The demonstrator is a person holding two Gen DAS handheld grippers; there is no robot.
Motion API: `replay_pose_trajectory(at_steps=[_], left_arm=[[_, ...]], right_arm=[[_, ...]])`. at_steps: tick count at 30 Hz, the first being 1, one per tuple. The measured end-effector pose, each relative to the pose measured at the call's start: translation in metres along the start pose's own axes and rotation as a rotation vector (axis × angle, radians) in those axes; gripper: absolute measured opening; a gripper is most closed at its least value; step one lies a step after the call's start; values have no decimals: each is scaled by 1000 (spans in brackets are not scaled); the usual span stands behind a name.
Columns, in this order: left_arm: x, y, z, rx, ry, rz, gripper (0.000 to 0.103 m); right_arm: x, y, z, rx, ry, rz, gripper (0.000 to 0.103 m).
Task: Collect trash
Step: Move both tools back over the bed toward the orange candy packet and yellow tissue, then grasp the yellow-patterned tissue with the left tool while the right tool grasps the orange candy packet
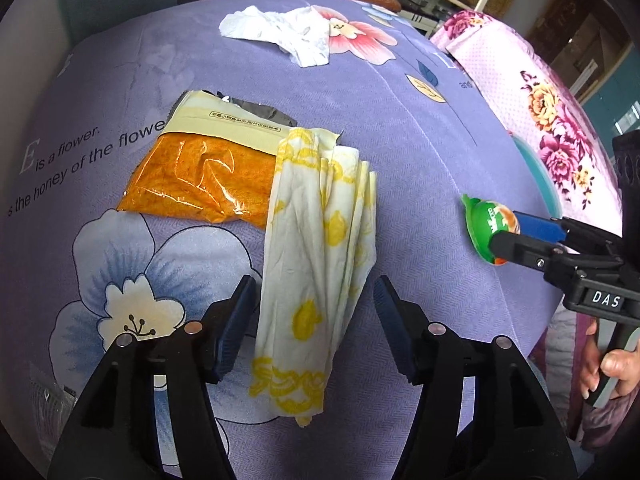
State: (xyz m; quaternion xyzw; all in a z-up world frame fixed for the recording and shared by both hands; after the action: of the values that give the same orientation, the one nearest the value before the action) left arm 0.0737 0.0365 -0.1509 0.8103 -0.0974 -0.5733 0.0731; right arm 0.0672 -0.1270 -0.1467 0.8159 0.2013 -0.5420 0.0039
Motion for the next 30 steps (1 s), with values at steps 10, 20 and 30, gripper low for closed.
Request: replay_pose_trajectory(at_steps=[10, 20, 30], left_arm=[[-13, 38, -7, 54, 51, -24, 22], [-5, 92, -13, 140, 35, -23, 21], [3, 48, -14, 37, 4, -83, 73]], right_arm=[[-20, 41, 4, 102, 59, -12, 59], [-43, 82, 18, 196, 122, -37, 59], [-40, 76, 21, 196, 116, -81, 60]])
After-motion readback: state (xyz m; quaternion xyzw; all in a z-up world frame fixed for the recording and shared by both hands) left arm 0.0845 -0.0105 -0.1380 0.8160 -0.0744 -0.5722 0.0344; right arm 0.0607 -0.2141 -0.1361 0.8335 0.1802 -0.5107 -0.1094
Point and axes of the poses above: each gripper's, at about its wrist camera, not at the fingertips, and x roughly the way its jaws point, y to its right, z to its underside, the point moved 9 cm from there along x, roughly the way its jaws point, and after that the axes turned 9 degrees about -x, right-handed, at the moved point
